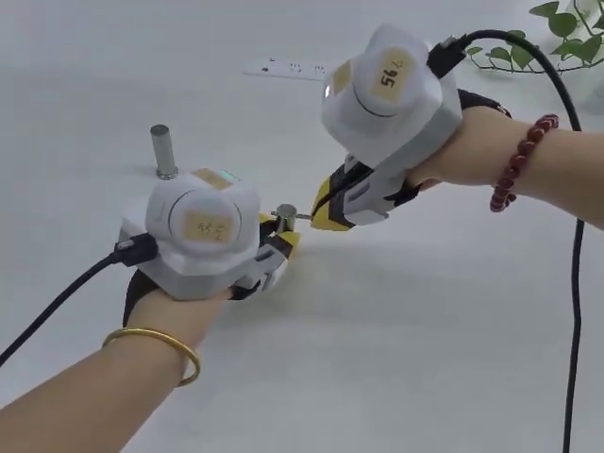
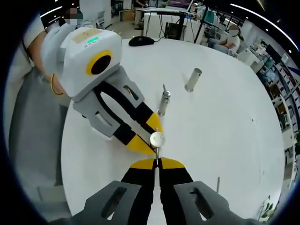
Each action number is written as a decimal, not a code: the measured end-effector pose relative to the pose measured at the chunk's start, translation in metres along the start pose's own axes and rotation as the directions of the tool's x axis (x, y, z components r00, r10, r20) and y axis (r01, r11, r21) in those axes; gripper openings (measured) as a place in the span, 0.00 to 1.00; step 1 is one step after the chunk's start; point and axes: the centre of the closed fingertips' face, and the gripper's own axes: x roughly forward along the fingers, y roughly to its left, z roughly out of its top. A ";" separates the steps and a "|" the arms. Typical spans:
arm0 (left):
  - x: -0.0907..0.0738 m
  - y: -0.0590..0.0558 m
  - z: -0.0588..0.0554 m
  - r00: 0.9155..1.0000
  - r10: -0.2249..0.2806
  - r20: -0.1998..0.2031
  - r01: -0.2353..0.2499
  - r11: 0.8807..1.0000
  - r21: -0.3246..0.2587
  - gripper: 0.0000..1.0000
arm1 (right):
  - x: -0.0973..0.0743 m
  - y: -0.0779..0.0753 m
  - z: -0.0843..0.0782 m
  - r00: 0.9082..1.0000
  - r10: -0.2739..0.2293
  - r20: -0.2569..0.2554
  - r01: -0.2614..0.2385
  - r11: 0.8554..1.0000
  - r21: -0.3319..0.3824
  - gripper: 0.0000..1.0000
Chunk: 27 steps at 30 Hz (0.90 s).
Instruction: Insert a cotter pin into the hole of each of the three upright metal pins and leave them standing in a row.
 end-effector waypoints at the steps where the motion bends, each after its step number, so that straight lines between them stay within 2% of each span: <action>1: 0.000 0.000 0.000 1.000 0.001 0.000 -0.001 1.000 -0.002 0.11 | 0.001 0.000 0.001 1.000 0.001 0.005 -0.001 1.000 0.005 0.03; 15: 0.000 0.000 0.000 1.000 0.024 0.003 -0.024 1.000 -0.011 0.11 | 0.009 -0.004 0.012 0.999 -0.007 0.054 0.008 1.000 -0.016 0.04; 18: -0.001 0.000 0.000 1.000 0.027 0.002 -0.027 1.000 -0.012 0.11 | 0.007 -0.005 0.013 0.996 -0.009 0.085 0.008 1.000 0.021 0.05; 25: -0.001 0.000 0.000 0.999 0.036 0.002 -0.036 0.999 -0.017 0.11 | 0.006 -0.006 0.007 0.995 -0.011 0.097 0.005 0.998 0.066 0.09; 27: -0.001 0.000 0.000 0.999 0.038 0.002 -0.038 0.999 -0.018 0.11 | 0.005 -0.002 0.008 0.995 -0.010 0.100 0.003 0.997 0.072 0.09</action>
